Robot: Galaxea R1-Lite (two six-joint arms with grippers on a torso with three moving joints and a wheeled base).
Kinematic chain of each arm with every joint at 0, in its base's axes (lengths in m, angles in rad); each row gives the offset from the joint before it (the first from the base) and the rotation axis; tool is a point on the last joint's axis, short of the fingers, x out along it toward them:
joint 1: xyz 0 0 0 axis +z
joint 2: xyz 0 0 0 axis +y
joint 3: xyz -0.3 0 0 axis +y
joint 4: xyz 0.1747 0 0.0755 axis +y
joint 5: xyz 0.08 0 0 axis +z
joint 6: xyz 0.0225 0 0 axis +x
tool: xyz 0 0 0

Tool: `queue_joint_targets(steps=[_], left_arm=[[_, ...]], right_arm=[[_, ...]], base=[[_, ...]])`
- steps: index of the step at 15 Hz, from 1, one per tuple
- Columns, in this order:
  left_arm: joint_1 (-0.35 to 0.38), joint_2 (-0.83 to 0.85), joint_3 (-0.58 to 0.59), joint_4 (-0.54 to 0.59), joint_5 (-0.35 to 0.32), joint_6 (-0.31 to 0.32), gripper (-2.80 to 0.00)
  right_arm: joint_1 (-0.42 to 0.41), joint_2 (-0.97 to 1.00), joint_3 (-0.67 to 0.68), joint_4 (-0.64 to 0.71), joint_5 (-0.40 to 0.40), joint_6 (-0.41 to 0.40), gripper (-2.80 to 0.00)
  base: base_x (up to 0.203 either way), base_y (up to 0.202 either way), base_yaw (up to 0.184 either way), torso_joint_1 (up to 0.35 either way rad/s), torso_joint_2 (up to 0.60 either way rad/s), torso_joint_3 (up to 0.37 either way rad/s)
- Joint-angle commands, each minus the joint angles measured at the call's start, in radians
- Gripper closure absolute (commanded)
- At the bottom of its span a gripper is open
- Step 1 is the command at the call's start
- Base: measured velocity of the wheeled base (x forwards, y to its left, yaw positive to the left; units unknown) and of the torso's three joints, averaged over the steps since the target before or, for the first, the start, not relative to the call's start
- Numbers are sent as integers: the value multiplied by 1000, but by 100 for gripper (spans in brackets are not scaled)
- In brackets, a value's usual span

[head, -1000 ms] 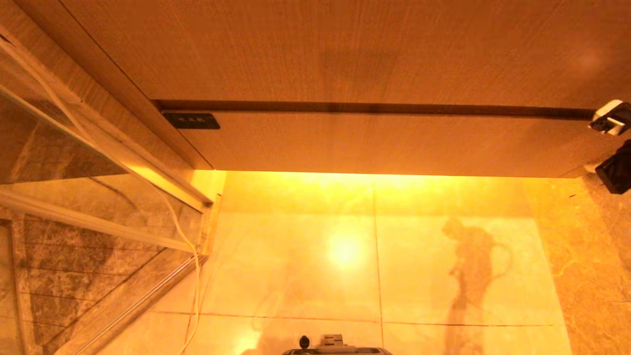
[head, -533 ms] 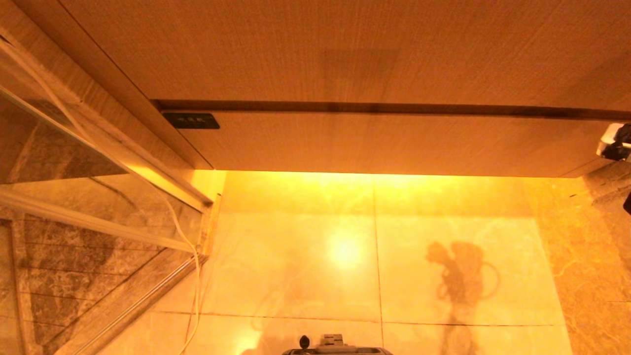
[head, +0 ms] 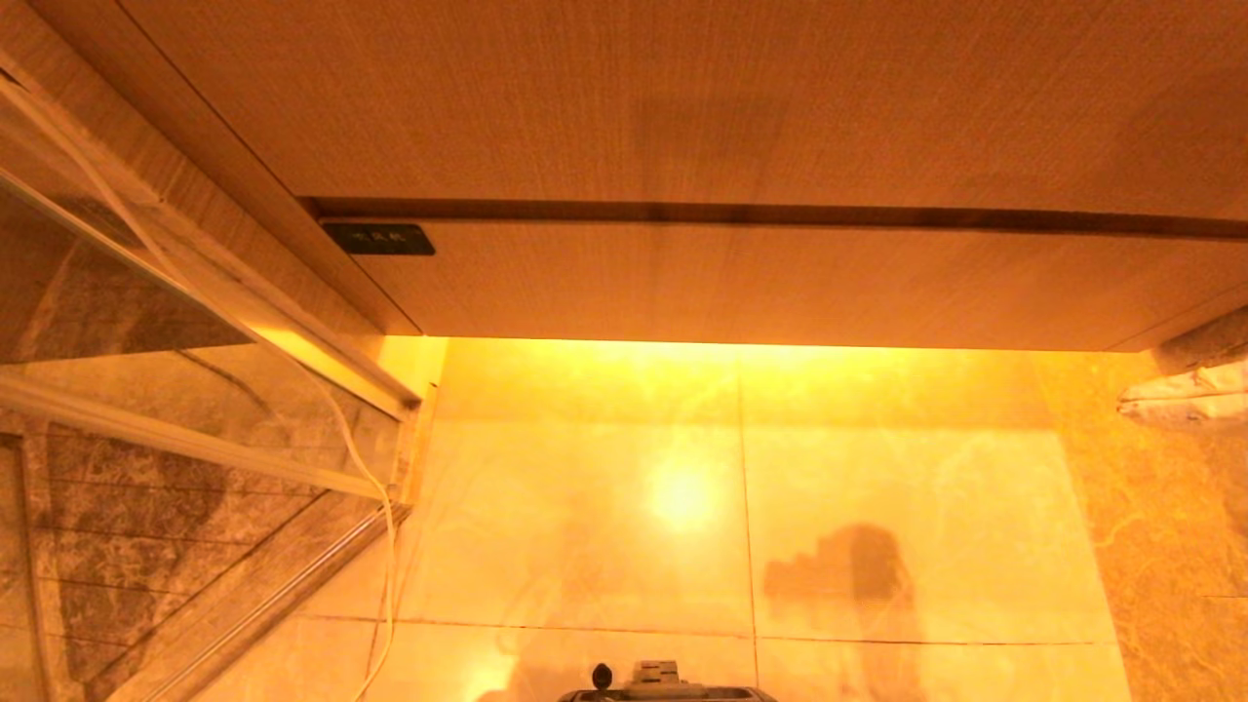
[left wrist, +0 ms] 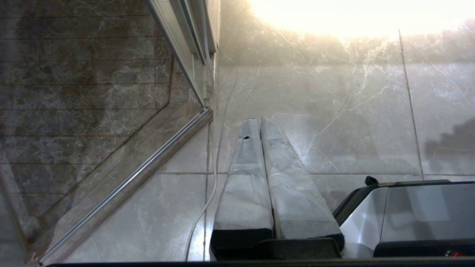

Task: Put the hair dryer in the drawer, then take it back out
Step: Pull open the drawer

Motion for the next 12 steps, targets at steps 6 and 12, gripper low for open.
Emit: queue_joint_targets(steps=[6,12], left_arm=[[0,0,2,0,0,0,0],[0,0,2,0,0,0,0]], right_arm=[[68,-84,19,-25,20,-163,-280],[86,128,9,-135,-11,-246,-280]], base=[[0,0,0,0,0,0],[0,0,0,0,0,0]])
